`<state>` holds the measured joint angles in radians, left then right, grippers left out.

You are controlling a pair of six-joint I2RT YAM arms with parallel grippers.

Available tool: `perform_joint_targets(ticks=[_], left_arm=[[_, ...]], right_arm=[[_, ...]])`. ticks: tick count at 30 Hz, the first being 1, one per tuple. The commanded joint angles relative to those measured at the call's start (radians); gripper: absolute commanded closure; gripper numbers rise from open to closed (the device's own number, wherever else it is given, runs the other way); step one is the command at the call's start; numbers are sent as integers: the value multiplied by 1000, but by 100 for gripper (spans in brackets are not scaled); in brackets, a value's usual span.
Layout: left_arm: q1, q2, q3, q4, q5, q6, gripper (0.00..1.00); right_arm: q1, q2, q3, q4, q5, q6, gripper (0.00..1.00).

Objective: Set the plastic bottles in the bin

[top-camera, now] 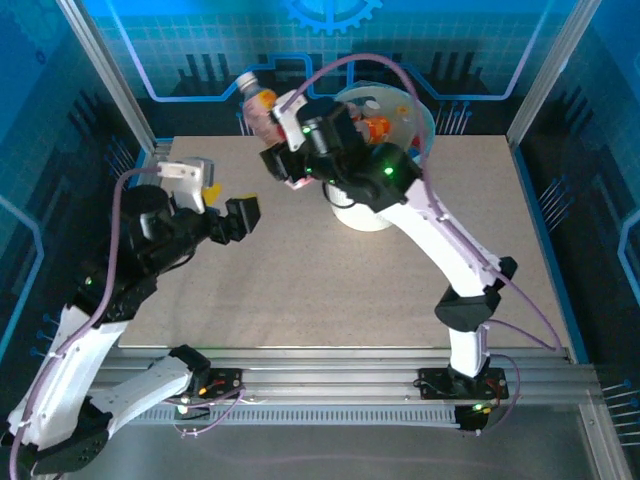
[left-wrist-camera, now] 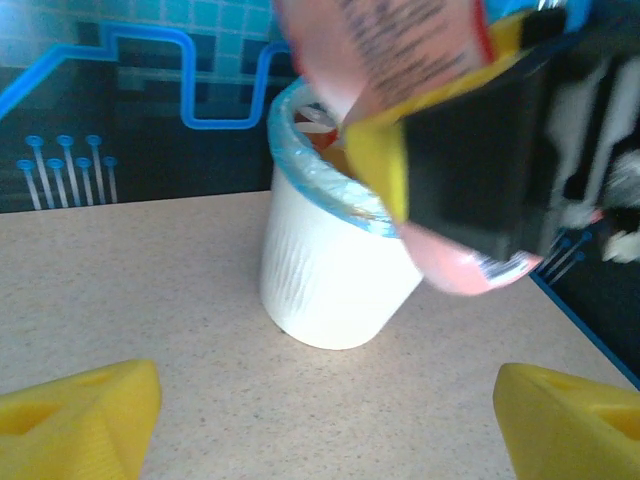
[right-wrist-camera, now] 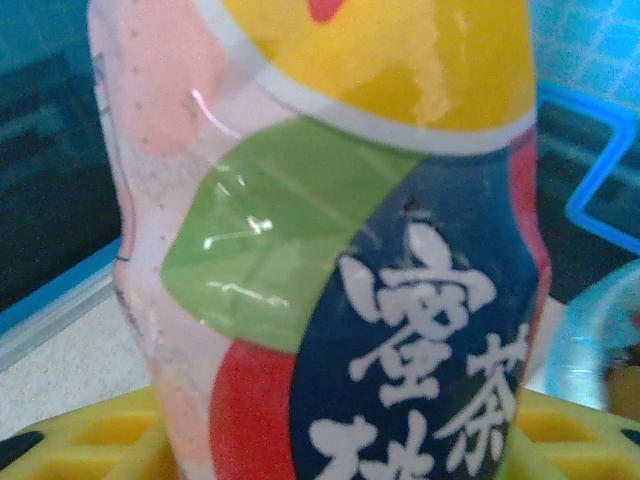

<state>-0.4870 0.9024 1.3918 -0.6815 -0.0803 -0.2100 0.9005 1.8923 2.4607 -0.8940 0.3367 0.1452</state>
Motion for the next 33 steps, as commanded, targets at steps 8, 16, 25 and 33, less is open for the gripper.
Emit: perform_joint_targets(ticks=[8,16,25,33], left_arm=[[-28,229,147,112,212,-56,16],[-87,410,273,128,214,-15,16],[-91,522,324,131,212,25,15],[-90,540,316,127,201,47,15]], right_arm=[[-246,-168,-122,3,-45,-16,45],[-503,-204,-357,183,-194,0,45],[-535,-77,-310,131,-253,-136,39],[-565,-11,-320,165,-308,-260,37]])
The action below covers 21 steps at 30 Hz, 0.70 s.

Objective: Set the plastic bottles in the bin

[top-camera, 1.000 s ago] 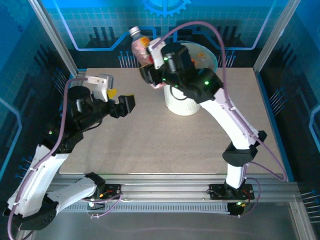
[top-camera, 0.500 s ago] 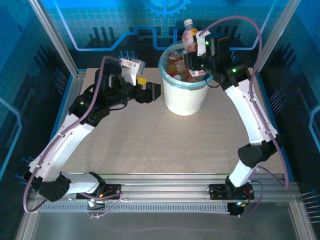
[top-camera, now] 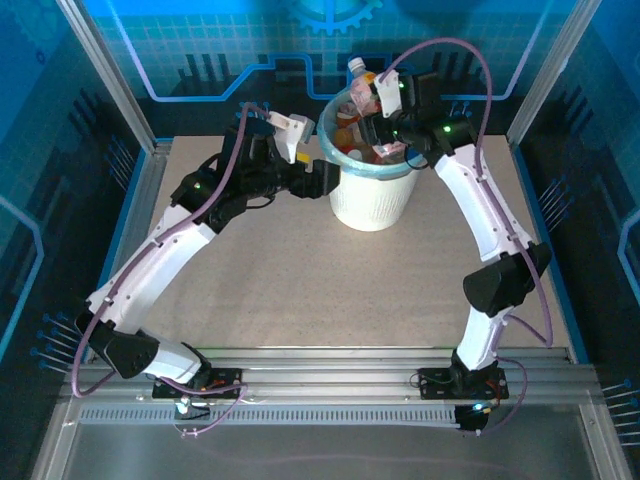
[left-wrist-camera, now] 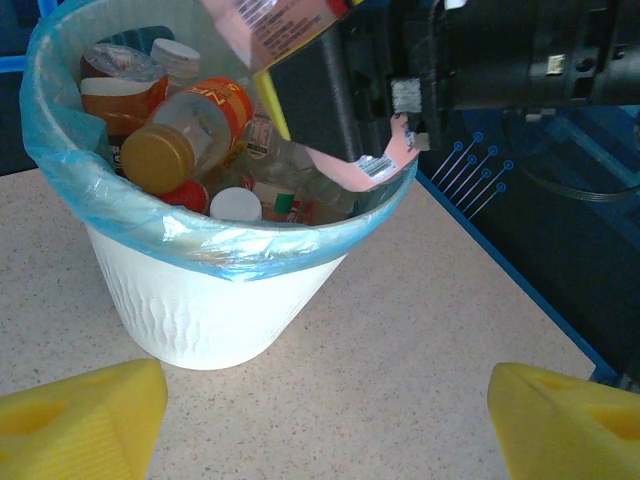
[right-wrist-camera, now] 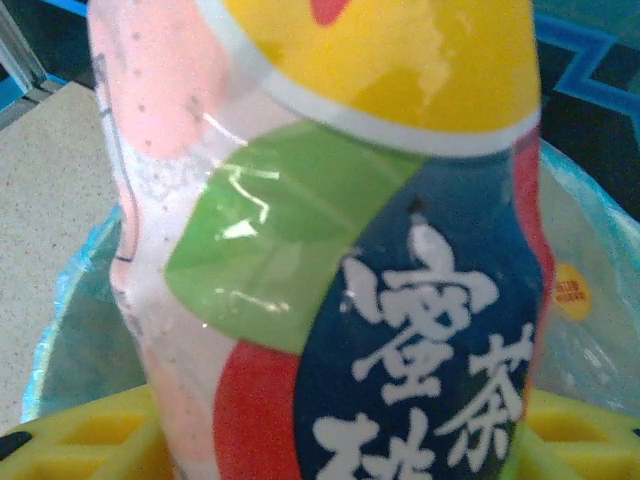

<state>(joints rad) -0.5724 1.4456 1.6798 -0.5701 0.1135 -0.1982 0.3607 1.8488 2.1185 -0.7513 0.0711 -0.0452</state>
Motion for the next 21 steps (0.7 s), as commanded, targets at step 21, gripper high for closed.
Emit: perform_joint_targets(ticks=[21], left_arm=[[-4,1,23,20,-34,82,13]], right_arm=[[-29,185,323,-79,15,-33,21]])
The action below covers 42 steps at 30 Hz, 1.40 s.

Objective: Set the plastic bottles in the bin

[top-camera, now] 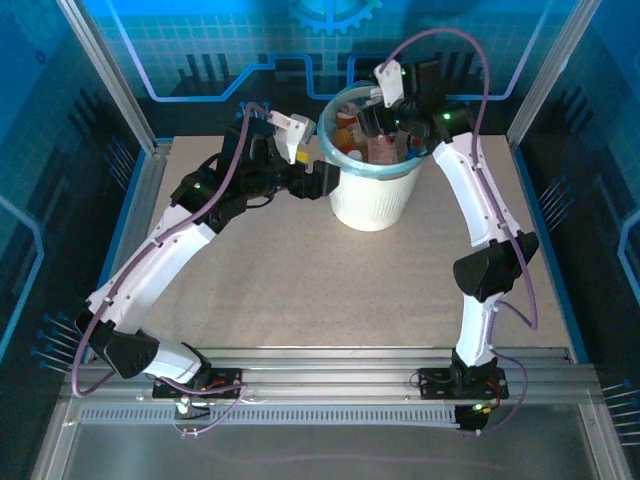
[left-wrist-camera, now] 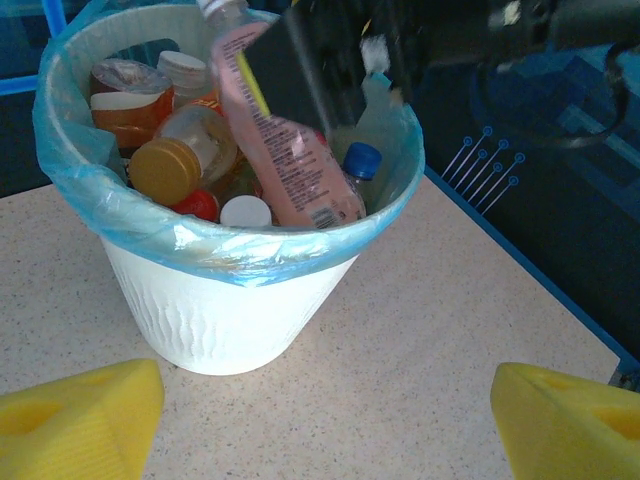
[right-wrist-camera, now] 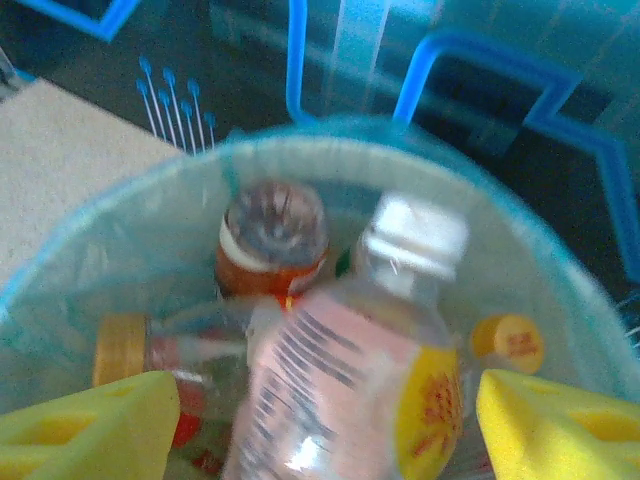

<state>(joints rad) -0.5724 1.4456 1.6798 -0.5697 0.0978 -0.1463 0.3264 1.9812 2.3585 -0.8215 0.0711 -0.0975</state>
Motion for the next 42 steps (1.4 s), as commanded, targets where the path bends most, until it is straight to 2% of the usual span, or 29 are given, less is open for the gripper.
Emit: perform_joint_targets(ticks=[1,7,10,13,16,20,25,28,30,35,42], left_arm=[[-5,4,27,21,-19,30,13],[-4,19,35,16,-24,34,13],[-6,28,40,13,-23,33,14],[-5,32,42,10,-19,28,13],[-4,26,32,12,-23,29,14],[-6,26,19,20,-22,23,13],[-5,27,4,37,-9,2,14],[-4,24,-1,36,-9,-4,14],[-4,19,-8,39,-13,-4,14],[-4,7,-18,42,-19,-1,14],[-4,-7,-24,37,-25,-1,14]], right_arm=[[5,84,125,-18,29,23,21],[3,238,346,-30,67,58,20],[-4,273,357,6,47,89,28],[-7,299,355,-38,29,107,37],[-7,290,313,-114,31,123,43],[-4,176,69,-54,38,154,44],[2,54,-195,137,51,161,40],[6,59,-189,143,37,162,27],[14,72,-148,121,36,155,21],[36,54,-102,90,74,144,19],[61,-87,-209,112,138,155,14]])
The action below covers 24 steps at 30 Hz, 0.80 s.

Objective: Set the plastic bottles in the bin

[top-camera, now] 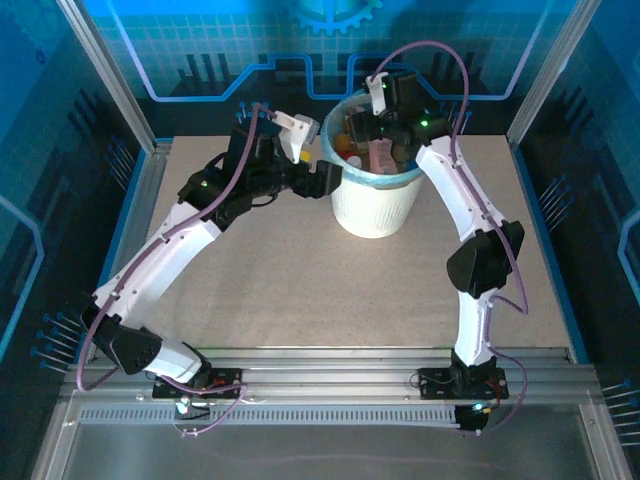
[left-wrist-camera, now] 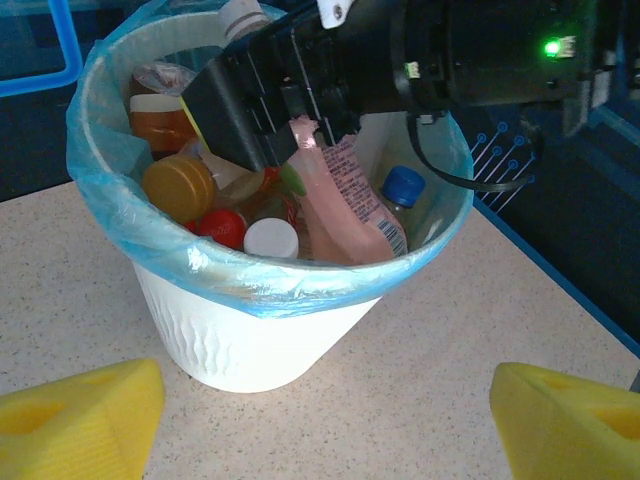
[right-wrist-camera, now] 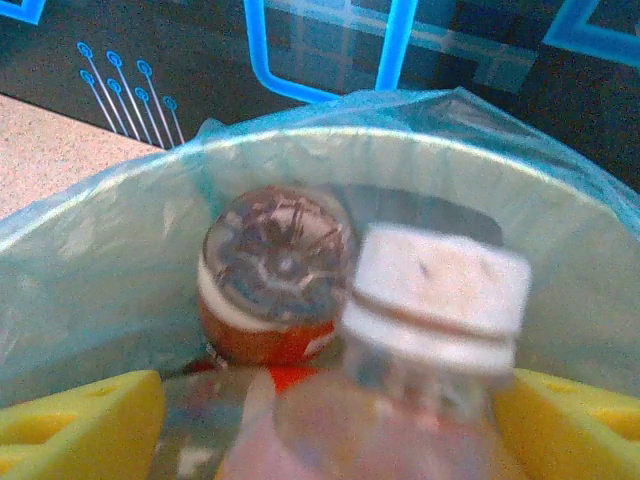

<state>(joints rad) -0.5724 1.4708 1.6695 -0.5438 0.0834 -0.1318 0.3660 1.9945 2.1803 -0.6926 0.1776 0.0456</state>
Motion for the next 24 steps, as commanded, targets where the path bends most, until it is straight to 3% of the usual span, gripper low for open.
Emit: perform_joint_targets(ticks=[1,7,15,24], left_arm=[[-4,-33,-13,11,-11,-15,14],[-5,-46,-33,21,-18,-24,14],[-5,-57,-97,56,-14,-57,14],[-4,-82,-151,66,-16,-82,14]], right_arm=[[27,-127,-56,-9,41,13,13],[40,-272,-271,85,59,31,19],[39,-311,-481,142,24,105,44],[39,-282,-562,118,-3,126,49]])
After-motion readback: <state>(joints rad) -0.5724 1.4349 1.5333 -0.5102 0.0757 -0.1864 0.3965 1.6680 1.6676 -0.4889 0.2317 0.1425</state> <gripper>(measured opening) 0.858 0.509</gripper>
